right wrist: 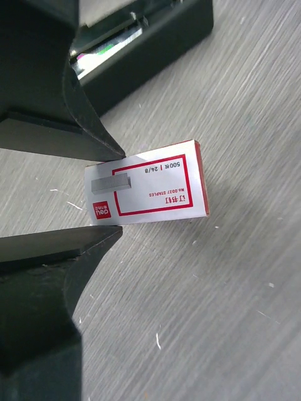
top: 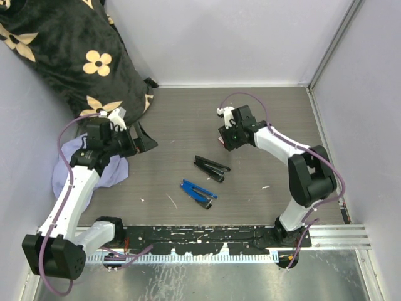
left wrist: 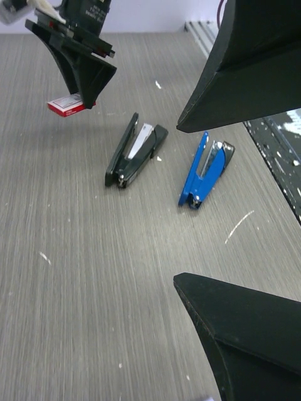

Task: Load the staples into the stapler
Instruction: Pick up the staple box from the center of the board.

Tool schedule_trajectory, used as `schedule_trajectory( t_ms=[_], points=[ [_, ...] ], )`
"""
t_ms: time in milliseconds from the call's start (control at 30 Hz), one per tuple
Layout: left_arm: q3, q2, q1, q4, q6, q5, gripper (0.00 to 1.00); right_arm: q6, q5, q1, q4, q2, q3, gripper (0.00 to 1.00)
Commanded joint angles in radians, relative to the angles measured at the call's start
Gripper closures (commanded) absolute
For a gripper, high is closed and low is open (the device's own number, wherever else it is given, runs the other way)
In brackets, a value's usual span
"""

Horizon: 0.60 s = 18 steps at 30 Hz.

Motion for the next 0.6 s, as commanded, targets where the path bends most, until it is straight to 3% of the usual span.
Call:
schedule_trajectory(
  t_ms=[0, 233, 367, 567],
  points=[
    [-0.005, 0.029, -0.042, 0.131, -0.102, 0.096, 0.02, 0.011, -0.04, 0.031, -0.004, -0.128, 0.041, 0.56],
    [-0.019, 0.171, -0.2, 0.277, -0.242, 0.21, 0.02, 0.027, -0.042, 0.188, -0.055, -0.169, 0.088, 0.57],
    [-0.03, 0.25, -0.217, 0.351, -0.31, 0.314, 0.0, 0.036, -0.051, 0.289, -0.072, -0.191, 0.116, 0.57],
    [-0.041, 0.329, -0.218, 0.412, -0.35, 0.39, 0.05, 0.031, -0.059, 0.4, -0.108, -0.202, 0.173, 0.57]
  ],
)
